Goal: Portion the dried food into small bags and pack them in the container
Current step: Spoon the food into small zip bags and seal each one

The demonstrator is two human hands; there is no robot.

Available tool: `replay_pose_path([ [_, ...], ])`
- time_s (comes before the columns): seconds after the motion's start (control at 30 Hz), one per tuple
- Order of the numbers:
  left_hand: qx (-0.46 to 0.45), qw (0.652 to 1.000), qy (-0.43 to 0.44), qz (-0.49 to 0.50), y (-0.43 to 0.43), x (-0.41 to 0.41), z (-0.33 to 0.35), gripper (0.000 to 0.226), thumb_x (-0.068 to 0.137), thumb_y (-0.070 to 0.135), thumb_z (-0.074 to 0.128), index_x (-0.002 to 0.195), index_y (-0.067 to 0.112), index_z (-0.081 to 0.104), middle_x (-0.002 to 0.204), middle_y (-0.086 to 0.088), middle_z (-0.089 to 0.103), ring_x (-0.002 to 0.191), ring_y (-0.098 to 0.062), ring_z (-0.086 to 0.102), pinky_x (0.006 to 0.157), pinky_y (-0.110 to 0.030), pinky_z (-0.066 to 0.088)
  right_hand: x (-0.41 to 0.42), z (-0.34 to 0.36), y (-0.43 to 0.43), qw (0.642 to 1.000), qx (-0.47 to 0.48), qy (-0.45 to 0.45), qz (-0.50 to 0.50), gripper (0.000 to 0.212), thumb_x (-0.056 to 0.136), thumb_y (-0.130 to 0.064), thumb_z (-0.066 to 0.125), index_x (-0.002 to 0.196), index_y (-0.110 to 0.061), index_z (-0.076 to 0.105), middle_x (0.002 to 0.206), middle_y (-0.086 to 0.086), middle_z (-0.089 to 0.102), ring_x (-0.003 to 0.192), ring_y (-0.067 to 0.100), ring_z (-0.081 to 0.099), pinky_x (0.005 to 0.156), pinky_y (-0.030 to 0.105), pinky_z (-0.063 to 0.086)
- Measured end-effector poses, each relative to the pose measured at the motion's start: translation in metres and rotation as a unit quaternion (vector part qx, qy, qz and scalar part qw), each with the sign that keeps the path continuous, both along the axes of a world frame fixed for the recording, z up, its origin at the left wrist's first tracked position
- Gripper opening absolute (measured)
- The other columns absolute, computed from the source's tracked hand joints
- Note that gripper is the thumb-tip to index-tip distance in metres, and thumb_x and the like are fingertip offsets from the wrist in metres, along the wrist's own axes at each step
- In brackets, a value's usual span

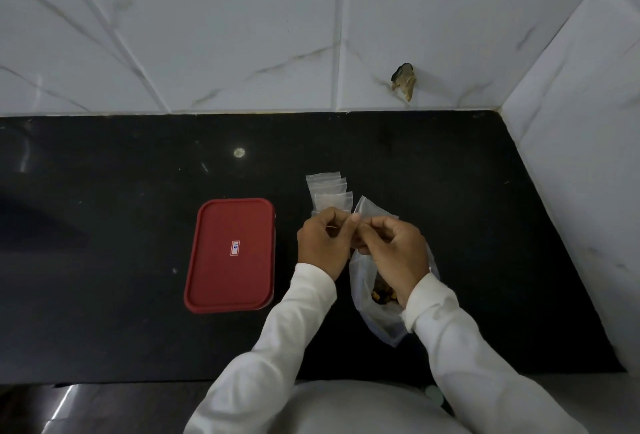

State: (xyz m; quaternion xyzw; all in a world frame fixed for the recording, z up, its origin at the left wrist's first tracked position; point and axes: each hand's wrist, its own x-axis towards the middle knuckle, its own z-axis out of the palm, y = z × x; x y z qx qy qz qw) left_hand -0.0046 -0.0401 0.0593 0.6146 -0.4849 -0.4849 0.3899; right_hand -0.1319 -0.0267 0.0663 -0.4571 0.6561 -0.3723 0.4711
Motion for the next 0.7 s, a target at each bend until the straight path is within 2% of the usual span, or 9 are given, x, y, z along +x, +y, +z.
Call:
replay_pose_path([
  [0.07, -0.029, 0.998, -0.055, -0.004, 0.000, -0.001, 0.001, 0.008, 0.092, 0.024, 0.067, 0.087, 0.020, 0.071, 0.079, 0.008, 0.071, 0.078, -0.001, 0.068, 0.078, -0.020, 0.056, 0.001, -0.001, -0.002, 1.000, -0.007, 0.022, -0.002, 0.007, 0.090, -0.023, 0.064, 0.093, -0.021, 0.070, 0.083, -0.004, 0.074, 0.079, 0.008, 0.071, 0.078, 0.033, 0.060],
  [0.13, -0.069, 0.989, -0.130, -0.011, 0.000, -0.001, 0.001, 0.007, 0.092, 0.024, 0.068, 0.087, 0.020, 0.072, 0.079, 0.010, 0.070, 0.075, 0.000, 0.066, 0.073, -0.013, 0.052, 0.000, -0.003, -0.004, 0.999, -0.014, 0.048, 0.002, 0.006, 0.090, -0.027, 0.064, 0.092, -0.023, 0.068, 0.083, -0.006, 0.072, 0.079, 0.006, 0.070, 0.077, 0.031, 0.060],
  [0.27, -0.136, 0.966, -0.220, -0.013, -0.002, -0.003, 0.003, 0.009, 0.091, 0.025, 0.069, 0.088, 0.018, 0.074, 0.082, 0.007, 0.069, 0.074, -0.004, 0.064, 0.072, -0.020, 0.055, 0.000, -0.002, -0.008, 0.995, -0.013, 0.093, 0.019, 0.007, 0.091, -0.028, 0.063, 0.095, -0.023, 0.065, 0.085, -0.008, 0.069, 0.081, 0.006, 0.067, 0.076, 0.025, 0.057],
  [0.33, -0.144, 0.959, -0.243, -0.014, -0.003, -0.002, 0.005, 0.009, 0.092, 0.024, 0.068, 0.090, 0.017, 0.074, 0.083, 0.006, 0.069, 0.074, -0.005, 0.063, 0.070, -0.015, 0.051, 0.000, -0.001, -0.009, 0.994, -0.010, 0.104, 0.024, 0.010, 0.092, -0.029, 0.061, 0.098, -0.022, 0.064, 0.086, -0.008, 0.068, 0.082, 0.006, 0.066, 0.074, 0.022, 0.055],
  [0.43, -0.127, 0.957, -0.262, 0.010, -0.007, 0.007, 0.005, 0.009, 0.092, 0.022, 0.068, 0.089, 0.016, 0.074, 0.084, 0.005, 0.068, 0.072, -0.004, 0.062, 0.067, -0.008, 0.045, -0.004, -0.001, -0.011, 0.995, -0.003, 0.097, 0.002, 0.008, 0.093, -0.027, 0.058, 0.099, -0.022, 0.062, 0.088, -0.006, 0.067, 0.083, 0.006, 0.065, 0.070, 0.018, 0.051],
  [0.53, -0.119, 0.962, -0.245, 0.023, -0.011, 0.015, 0.002, 0.006, 0.089, 0.019, 0.071, 0.086, 0.015, 0.075, 0.080, 0.008, 0.068, 0.068, -0.002, 0.064, 0.067, -0.015, 0.054, -0.010, -0.001, -0.013, 0.997, -0.003, 0.079, -0.026, 0.007, 0.092, -0.024, 0.059, 0.096, -0.021, 0.063, 0.088, -0.005, 0.068, 0.084, 0.008, 0.067, 0.072, 0.020, 0.053],
  [0.63, -0.128, 0.965, -0.230, 0.001, -0.008, 0.012, 0.005, 0.005, 0.087, 0.017, 0.073, 0.083, 0.015, 0.074, 0.075, 0.013, 0.064, 0.066, 0.004, 0.061, 0.064, -0.006, 0.049, -0.010, 0.002, -0.013, 0.995, -0.009, 0.103, -0.004, 0.008, 0.090, -0.023, 0.063, 0.097, -0.020, 0.063, 0.087, -0.008, 0.066, 0.082, 0.006, 0.066, 0.063, 0.013, 0.049],
  [0.7, -0.136, 0.966, -0.221, -0.005, -0.007, 0.009, 0.006, 0.004, 0.087, 0.018, 0.074, 0.085, 0.015, 0.075, 0.079, 0.010, 0.068, 0.068, 0.001, 0.063, 0.064, -0.003, 0.048, -0.007, 0.005, -0.013, 0.992, -0.027, 0.124, 0.013, 0.012, 0.088, -0.025, 0.067, 0.098, -0.021, 0.061, 0.087, -0.011, 0.064, 0.080, 0.002, 0.064, 0.060, 0.010, 0.048],
])
